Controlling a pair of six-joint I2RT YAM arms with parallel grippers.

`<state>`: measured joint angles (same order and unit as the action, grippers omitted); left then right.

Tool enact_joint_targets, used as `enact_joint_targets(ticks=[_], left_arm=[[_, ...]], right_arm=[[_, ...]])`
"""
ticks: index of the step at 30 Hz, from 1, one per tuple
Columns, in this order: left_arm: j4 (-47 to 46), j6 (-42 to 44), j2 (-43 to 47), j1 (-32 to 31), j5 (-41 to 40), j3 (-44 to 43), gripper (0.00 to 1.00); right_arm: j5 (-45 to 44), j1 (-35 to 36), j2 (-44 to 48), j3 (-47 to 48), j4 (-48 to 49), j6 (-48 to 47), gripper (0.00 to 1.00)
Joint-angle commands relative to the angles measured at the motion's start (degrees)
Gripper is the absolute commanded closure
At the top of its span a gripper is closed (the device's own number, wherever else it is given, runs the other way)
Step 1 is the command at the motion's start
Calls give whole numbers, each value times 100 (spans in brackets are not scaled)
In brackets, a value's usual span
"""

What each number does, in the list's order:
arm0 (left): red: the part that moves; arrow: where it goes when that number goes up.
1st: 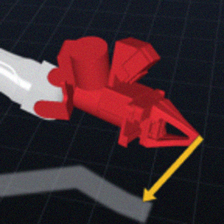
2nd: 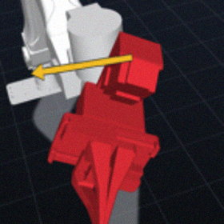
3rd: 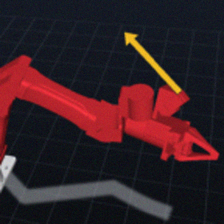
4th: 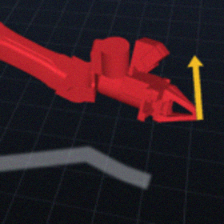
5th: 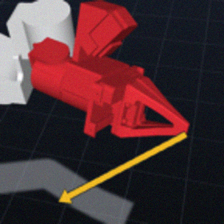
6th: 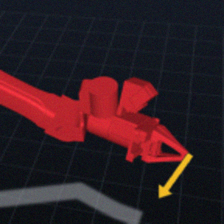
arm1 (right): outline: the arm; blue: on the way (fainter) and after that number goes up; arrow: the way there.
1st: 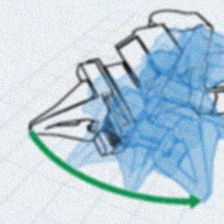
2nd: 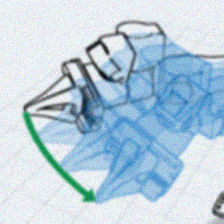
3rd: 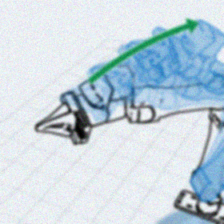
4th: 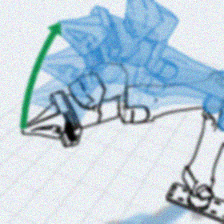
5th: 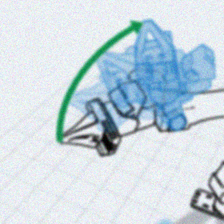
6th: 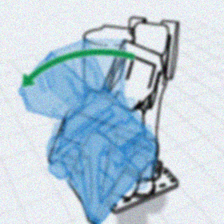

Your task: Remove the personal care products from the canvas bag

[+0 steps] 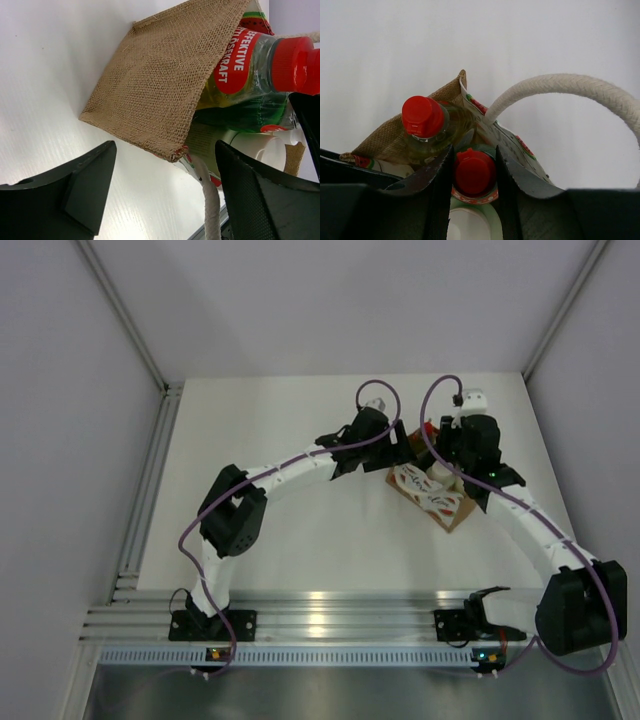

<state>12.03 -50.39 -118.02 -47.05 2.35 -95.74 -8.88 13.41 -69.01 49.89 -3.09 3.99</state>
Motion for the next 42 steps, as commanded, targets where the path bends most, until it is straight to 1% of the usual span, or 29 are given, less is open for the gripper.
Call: enact_joint_targets(ticks=[1,3,8,21,31,42], left_arm=[[-184,108,156,-59,108,-6,14],[-184,126,156,-50,108,-14,12],[-175,161,165,-50,108,-14,11],[-175,223,183,-50,46,-41,9],[-175,354,156,-41,29,-41,8],[-166,390,95,-41,134,-67,9]], right_arm=[[97,136,318,592,547,-12,100],[124,136,353,627,503,-12,100],[115,136,520,811,354,-12,100],[282,144,863,1778,-437,-12,100],[352,188,1021,2613,-1447,-74,100],[862,224,1241,3351,-2116,-56,100]])
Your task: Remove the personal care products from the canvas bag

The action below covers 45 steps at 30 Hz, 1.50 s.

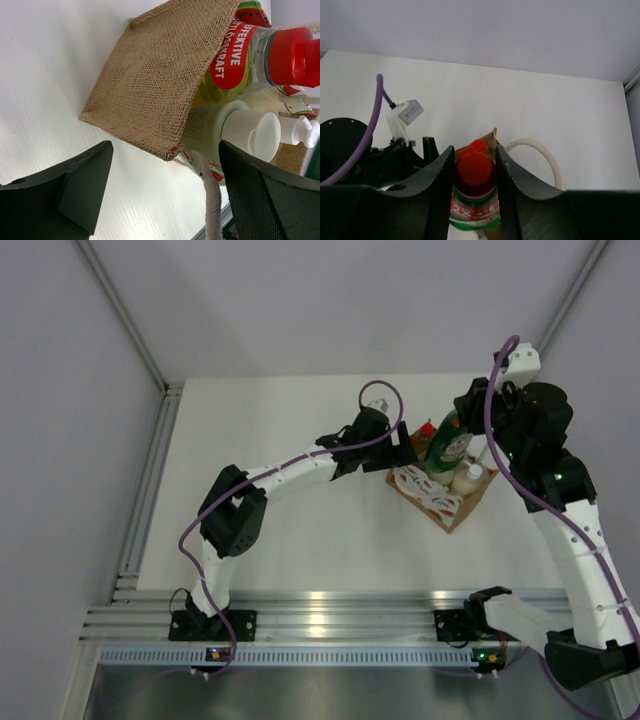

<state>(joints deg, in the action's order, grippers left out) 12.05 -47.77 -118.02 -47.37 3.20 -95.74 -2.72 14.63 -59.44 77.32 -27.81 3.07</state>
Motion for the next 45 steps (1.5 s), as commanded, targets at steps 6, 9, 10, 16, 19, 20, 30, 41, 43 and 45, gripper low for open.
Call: enact_joint_targets(ticks=[6,9,10,16,19,20,30,41,43,45], left_arm=[[-168,119,95,-9,49,-58,9],[-168,119,95,-9,58,-41,9],[-177,119,95,-9,49,-41,9],[-177,110,68,-9,49,-76,9],[-168,110,51,-9,49,-102,9],[-177,110,51,-9,58,-111,9],[-168,110,-2,-9,66,-120,9],[-177,154,-11,-9,49,-102,9],[-177,154,-28,-9,66,-111,10],[-177,154,-28,-9,75,-102,9]], right_arm=[[764,119,380,741,145,53,100],[965,127,503,627,118,106,100],[1019,136,547,583,127,158,100],[1510,198,925,100,293,264,100],[1844,224,1083,-129,382,264,100],[1993,233,1118,-269,460,273,100],[2118,839,1664,-1491,1145,316,100],[1696,1920,1804,-2897,2314,107,100],[1713,2104,1831,-3247,2543,27,100],[1714,2314,1848,-3599,2920,-175,100]])
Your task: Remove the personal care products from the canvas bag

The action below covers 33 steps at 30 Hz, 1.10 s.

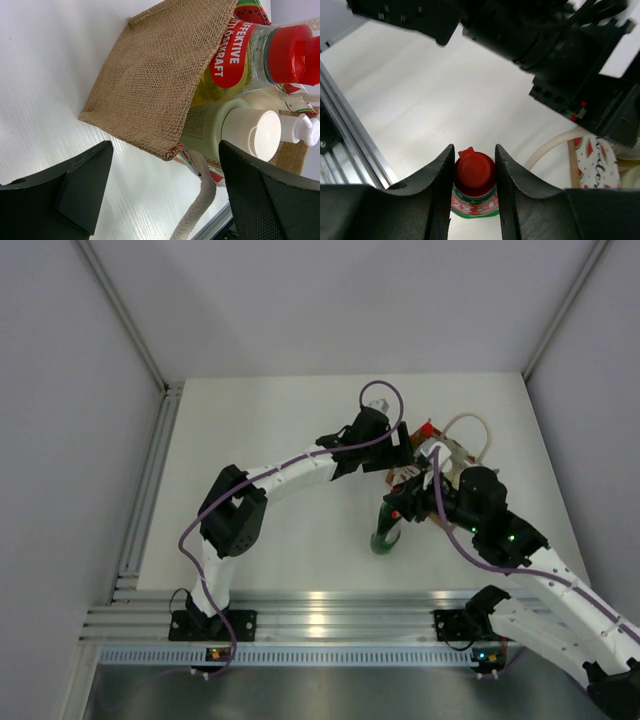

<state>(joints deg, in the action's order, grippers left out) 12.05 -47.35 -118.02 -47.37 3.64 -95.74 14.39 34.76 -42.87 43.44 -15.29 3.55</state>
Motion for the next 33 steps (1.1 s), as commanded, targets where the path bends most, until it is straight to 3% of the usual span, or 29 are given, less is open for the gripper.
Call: enact_joint_targets(ticks=[1,9,14,16,17,20,22,24,26,33], left_arm=[[-177,112,-28,-9,40,-102,10],[-168,130,42,-9,32,-58,10],[-168,121,33,-9,67,-58,10],[-177,112,33,-9,75,-58,10],[-177,112,33,-9,84,-58,9],[-177,112,33,-9,84,-67,9],[-168,112,42,-9,93,-50,9],[-177,121,42,-9,102,-58,9],[-177,121,42,-9,111,-58,9],[-177,139,112,-9,111,-23,9]], right_arm=[[-33,373,226,-344,1791,-276,100],[-375,900,271,-1302,2653,-698,100],[-508,988,87,-1233,2505,-707,99],[-525,997,34,-1172,2426,-672,85],[-534,997,25,-1154,2382,-654,68],[-543,997,51,-1075,2285,-610,54],[-534,1006,121,-1013,2232,-592,52],[-525,997,182,-934,2144,-584,39],[-481,997,235,-847,2030,-610,35],[-734,997,542,-460,1731,-523,35]])
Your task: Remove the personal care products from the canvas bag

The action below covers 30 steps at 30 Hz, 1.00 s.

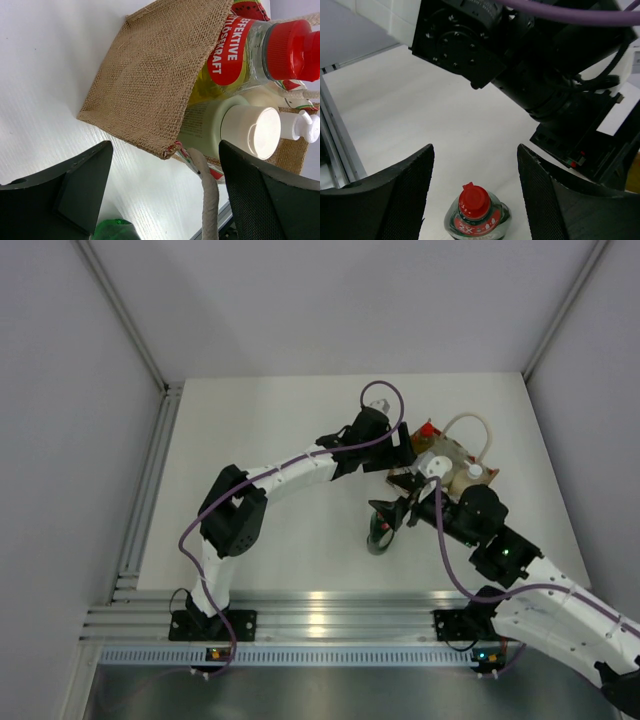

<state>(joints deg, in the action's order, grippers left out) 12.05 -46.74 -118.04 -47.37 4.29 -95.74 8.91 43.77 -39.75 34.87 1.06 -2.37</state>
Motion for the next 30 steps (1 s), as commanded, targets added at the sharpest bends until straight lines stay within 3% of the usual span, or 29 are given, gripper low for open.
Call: enact_joint_targets(ticks=[1,5,12,13,17,19,23,25,30], left_arm=[[-168,77,114,-9,45,-15,9],[-177,86,185,-9,54,12,9],[-177,86,281,-9,10,82,8],[-168,78,290,-9,1,108,8],[-177,60,360,-9,-16,144,8],[-168,60,378,-9,-16,170,8],[-177,77,431,-9,-34,214,8],[-168,95,457,-9,-25,232,8],[-177,147,501,-9,-43,276,8]], right_arm=[[-344,105,352,450,70,114,35],[-1468,97,547,713,-97,419,31],[-5112,-35,-49,1636,-1142,1343,24],[-5310,-113,-155,1732,-1317,1571,24],[-5426,-675,-656,2225,-2117,2003,24],[-5059,-1254,-972,2523,-2662,2213,24],[-3653,-2842,-1412,2770,-3164,2250,43],[-2978,-3232,-1666,2788,-3331,2206,44],[-2860,-3603,-2264,2902,-3674,2057,43]])
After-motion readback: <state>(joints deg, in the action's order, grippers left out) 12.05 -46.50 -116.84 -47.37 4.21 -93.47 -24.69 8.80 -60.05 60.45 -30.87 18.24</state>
